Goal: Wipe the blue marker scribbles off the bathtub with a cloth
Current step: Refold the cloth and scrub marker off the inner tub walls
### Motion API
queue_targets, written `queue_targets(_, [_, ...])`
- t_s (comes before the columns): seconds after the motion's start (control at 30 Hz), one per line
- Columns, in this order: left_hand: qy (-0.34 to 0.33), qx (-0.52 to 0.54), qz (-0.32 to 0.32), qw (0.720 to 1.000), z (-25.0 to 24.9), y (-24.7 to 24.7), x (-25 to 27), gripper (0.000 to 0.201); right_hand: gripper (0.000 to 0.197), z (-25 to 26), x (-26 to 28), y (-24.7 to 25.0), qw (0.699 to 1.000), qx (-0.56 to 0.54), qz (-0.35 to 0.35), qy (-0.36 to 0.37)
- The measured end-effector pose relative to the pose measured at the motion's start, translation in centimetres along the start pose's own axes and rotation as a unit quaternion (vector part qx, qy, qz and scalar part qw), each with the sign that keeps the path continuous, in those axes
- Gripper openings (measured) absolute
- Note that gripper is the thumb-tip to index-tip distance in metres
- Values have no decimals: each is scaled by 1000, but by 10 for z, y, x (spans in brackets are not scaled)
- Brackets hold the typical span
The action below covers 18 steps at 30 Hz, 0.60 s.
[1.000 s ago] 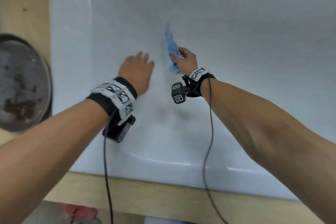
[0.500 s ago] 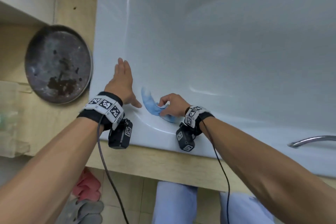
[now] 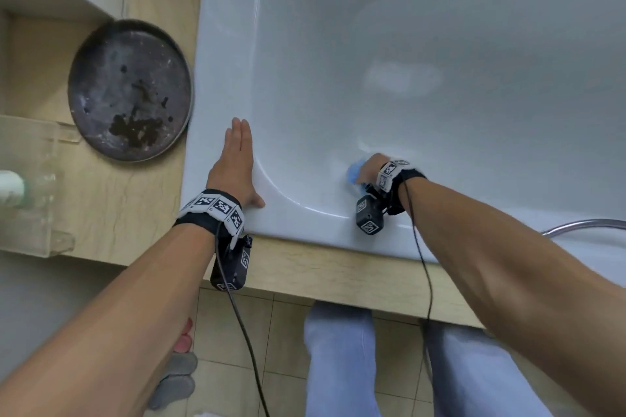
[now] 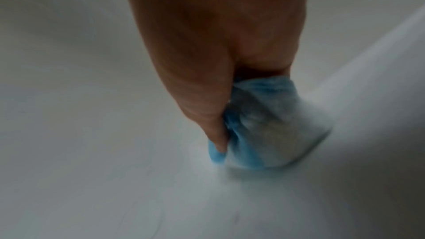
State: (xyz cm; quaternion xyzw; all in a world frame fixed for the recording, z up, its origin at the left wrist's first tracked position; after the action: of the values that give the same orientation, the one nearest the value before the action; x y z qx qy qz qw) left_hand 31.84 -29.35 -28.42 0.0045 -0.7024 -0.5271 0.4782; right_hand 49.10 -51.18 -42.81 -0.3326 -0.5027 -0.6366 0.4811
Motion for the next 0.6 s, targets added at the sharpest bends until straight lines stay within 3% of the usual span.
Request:
queue_targets(0.07, [-10, 15, -3, 1000, 3, -2, -2, 160, 48, 16, 6, -29, 1000, -1, 15, 20])
queue_targets(0.13, [-14, 27, -3, 1000, 8, -3, -3, 160, 41, 48, 15, -49, 996, -31, -38, 80])
queue_targets(0.2, [-17, 36, -2, 999, 11, -4, -5, 161, 40, 77, 25, -53, 984, -120, -66, 118])
queue_targets(0.33, [-14, 44, -4, 999, 10, -6, -6, 162, 41, 80, 32, -44, 952, -273, -34, 137])
queue_targets(0.4, [-15, 43, -8, 999, 11, -7, -5, 162, 35, 67, 37, -38, 920, -373, -52, 112])
queue_targets(0.53, [-1, 36, 5, 999, 3, 3, -2, 154, 13, 44, 64, -25, 806, -585, -80, 42])
queue_targets(0.6, [-15, 78, 22, 997, -15, 17, -1, 144, 13, 39, 79, -15, 788, -609, -77, 46])
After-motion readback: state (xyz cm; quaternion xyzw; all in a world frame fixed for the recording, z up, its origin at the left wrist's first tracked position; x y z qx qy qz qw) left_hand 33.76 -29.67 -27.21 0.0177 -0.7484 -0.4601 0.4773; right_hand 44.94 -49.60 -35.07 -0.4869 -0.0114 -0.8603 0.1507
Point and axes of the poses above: each hand's wrist, its own x-axis away from the middle knuckle, its own y-axis out of the back of the hand, z = x × y, the point moved 2 cm from there along -x, towards the middle knuckle, and after that the axes turned 4 degrees about y, right-handed, at the moved point
